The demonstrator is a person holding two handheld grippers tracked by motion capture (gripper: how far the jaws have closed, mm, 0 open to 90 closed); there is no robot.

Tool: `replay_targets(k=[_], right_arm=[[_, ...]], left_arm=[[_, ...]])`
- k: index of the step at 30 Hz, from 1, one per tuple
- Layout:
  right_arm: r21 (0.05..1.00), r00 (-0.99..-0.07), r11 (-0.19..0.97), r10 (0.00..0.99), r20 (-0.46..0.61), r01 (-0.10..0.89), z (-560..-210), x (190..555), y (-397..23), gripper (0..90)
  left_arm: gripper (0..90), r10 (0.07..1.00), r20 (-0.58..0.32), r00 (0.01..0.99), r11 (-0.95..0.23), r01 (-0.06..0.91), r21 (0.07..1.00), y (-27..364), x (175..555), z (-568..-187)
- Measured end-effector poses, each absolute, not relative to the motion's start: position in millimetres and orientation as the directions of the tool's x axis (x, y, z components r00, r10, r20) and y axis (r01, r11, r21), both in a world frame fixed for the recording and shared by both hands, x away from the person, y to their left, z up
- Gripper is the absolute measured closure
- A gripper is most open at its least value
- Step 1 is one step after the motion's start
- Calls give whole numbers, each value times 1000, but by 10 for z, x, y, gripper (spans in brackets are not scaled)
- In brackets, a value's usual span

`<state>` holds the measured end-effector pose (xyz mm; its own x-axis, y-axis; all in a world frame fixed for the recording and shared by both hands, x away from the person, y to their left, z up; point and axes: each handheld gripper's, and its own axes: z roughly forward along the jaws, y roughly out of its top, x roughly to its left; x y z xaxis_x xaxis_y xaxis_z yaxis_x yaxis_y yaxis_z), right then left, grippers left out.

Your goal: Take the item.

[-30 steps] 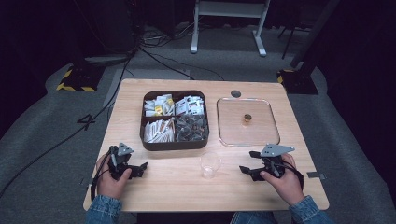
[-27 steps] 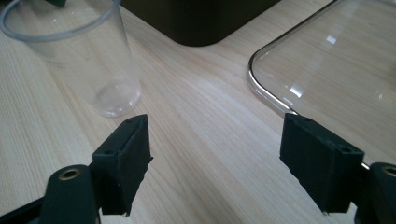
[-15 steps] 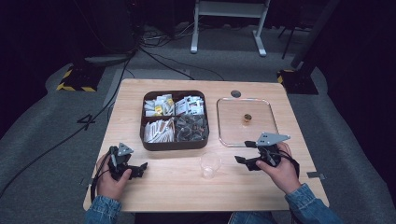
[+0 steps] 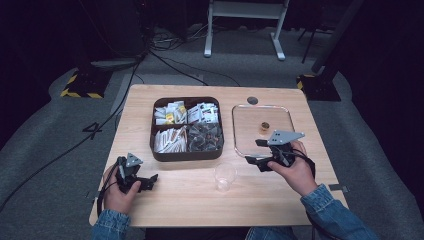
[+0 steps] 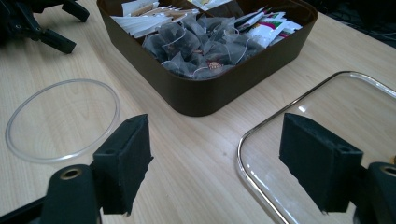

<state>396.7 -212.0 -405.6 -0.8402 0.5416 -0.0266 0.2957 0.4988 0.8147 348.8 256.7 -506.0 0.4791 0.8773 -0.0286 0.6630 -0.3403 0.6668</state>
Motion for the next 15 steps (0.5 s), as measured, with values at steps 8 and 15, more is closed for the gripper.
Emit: replay_targets(k=[8, 15], right_arm=[[829, -835, 482, 549, -33, 284, -3989, 4089, -2035, 240], [818, -839, 484, 545, -5, 310, -3948, 4210, -1927, 277]], left_arm=[[5, 877, -29, 479, -340, 663, 667, 2567, 3487, -5061], [5, 878, -32, 478, -337, 665, 667, 2566, 3490, -5060]])
